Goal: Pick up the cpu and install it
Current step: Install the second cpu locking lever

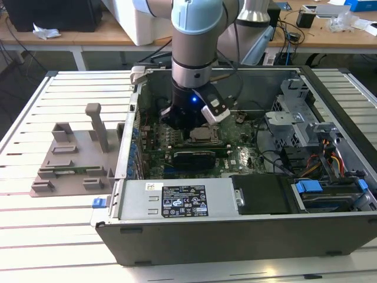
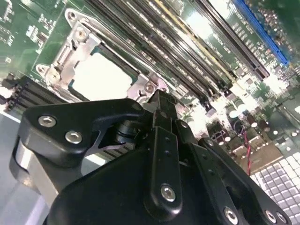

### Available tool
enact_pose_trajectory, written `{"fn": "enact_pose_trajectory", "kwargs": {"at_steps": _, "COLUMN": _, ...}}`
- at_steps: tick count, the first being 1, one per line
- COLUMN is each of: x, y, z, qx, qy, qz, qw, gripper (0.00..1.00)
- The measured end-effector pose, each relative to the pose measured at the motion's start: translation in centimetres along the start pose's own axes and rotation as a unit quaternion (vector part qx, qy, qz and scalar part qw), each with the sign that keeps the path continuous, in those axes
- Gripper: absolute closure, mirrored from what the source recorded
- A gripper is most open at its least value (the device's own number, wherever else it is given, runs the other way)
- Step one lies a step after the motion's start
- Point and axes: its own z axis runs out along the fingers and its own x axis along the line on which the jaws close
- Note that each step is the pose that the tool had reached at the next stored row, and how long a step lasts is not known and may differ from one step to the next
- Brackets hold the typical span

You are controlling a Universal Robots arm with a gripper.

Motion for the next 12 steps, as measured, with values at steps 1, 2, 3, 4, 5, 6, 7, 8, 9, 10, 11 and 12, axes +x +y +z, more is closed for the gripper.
{"fn": "enact_pose_trajectory", "kwargs": {"at_steps": 1, "x": -0.19, "y": 0.12, "z": 0.00, "qx": 0.0040, "qy": 0.0013, "qz": 0.000, "qw": 1.0000, "gripper": 0.89}}
{"fn": "enact_pose_trajectory", "kwargs": {"at_steps": 2, "x": -0.48, "y": 0.31, "z": 0.00, "qx": 0.0091, "qy": 0.0031, "qz": 0.001, "qw": 1.0000, "gripper": 0.89}}
{"fn": "enact_pose_trajectory", "kwargs": {"at_steps": 3, "x": -0.76, "y": 0.47, "z": 0.01, "qx": 0.0135, "qy": 0.0048, "qz": 0.001, "qw": 0.9999, "gripper": 0.89}}
{"fn": "enact_pose_trajectory", "kwargs": {"at_steps": 4, "x": -0.99, "y": 0.59, "z": 0.01, "qx": 0.0168, "qy": 0.0063, "qz": 0.001, "qw": 0.9998, "gripper": 0.89}}
{"fn": "enact_pose_trajectory", "kwargs": {"at_steps": 5, "x": -1.44, "y": 0.75, "z": 0.01, "qx": 0.0223, "qy": 0.0096, "qz": 0.001, "qw": 0.9997, "gripper": 0.89}}
{"fn": "enact_pose_trajectory", "kwargs": {"at_steps": 6, "x": -2.03, "y": 0.94, "z": 0.03, "qx": 0.0273, "qy": 0.0131, "qz": 0.002, "qw": 0.9995, "gripper": 0.89}}
{"fn": "enact_pose_trajectory", "kwargs": {"at_steps": 7, "x": -2.32, "y": 1.01, "z": 0.03, "qx": 0.0293, "qy": 0.0147, "qz": 0.002, "qw": 0.9995, "gripper": 0.89}}
{"fn": "enact_pose_trajectory", "kwargs": {"at_steps": 8, "x": -2.67, "y": 1.10, "z": 0.03, "qx": 0.0316, "qy": 0.0167, "qz": 0.002, "qw": 0.9994, "gripper": 0.89}}
{"fn": "enact_pose_trajectory", "kwargs": {"at_steps": 9, "x": -3.23, "y": 1.25, "z": 0.03, "qx": 0.0365, "qy": 0.0199, "qz": 0.002, "qw": 0.9991, "gripper": 0.89}}
{"fn": "enact_pose_trajectory", "kwargs": {"at_steps": 10, "x": -3.44, "y": 1.45, "z": 0.04, "qx": 0.0401, "qy": 0.0212, "qz": 0.003, "qw": 0.9990, "gripper": 0.89}}
{"fn": "enact_pose_trajectory", "kwargs": {"at_steps": 11, "x": -3.65, "y": 1.99, "z": 0.07, "qx": 0.0497, "qy": 0.0232, "qz": 0.003, "qw": 0.9985, "gripper": 0.89}}
{"fn": "enact_pose_trajectory", "kwargs": {"at_steps": 12, "x": -3.82, "y": 2.40, "z": 0.08, "qx": 0.0575, "qy": 0.0247, "qz": 0.004, "qw": 0.9980, "gripper": 0.89}}
